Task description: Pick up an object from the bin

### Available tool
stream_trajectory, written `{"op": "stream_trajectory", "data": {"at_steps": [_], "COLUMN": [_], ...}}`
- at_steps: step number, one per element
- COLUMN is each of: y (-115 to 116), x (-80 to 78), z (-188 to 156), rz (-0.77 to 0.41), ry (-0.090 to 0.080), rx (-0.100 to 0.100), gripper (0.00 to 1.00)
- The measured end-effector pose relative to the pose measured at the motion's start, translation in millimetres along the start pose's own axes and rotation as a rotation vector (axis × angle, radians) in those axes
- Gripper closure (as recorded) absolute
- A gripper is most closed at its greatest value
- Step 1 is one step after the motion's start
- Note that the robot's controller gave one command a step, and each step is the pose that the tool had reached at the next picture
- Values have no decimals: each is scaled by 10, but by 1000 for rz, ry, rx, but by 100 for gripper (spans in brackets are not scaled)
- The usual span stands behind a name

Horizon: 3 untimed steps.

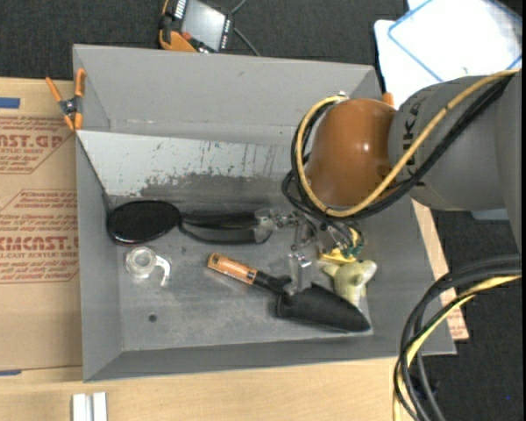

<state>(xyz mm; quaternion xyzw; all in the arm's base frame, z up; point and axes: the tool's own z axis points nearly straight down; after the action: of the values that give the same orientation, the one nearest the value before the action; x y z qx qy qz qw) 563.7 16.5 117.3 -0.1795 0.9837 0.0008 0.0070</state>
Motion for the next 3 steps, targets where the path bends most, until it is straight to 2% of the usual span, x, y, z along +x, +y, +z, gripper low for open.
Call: {"op": "stream_trajectory", "data": {"at_steps": [1, 2, 3], "y": [319, 116, 62], "x": [153, -41, 118], "z": [-227, 386, 88], "rz": [-335, -602, -391], "ry": [-10, -4, -13], "rx": [0, 2, 0], "gripper": [0, 0, 0]}}
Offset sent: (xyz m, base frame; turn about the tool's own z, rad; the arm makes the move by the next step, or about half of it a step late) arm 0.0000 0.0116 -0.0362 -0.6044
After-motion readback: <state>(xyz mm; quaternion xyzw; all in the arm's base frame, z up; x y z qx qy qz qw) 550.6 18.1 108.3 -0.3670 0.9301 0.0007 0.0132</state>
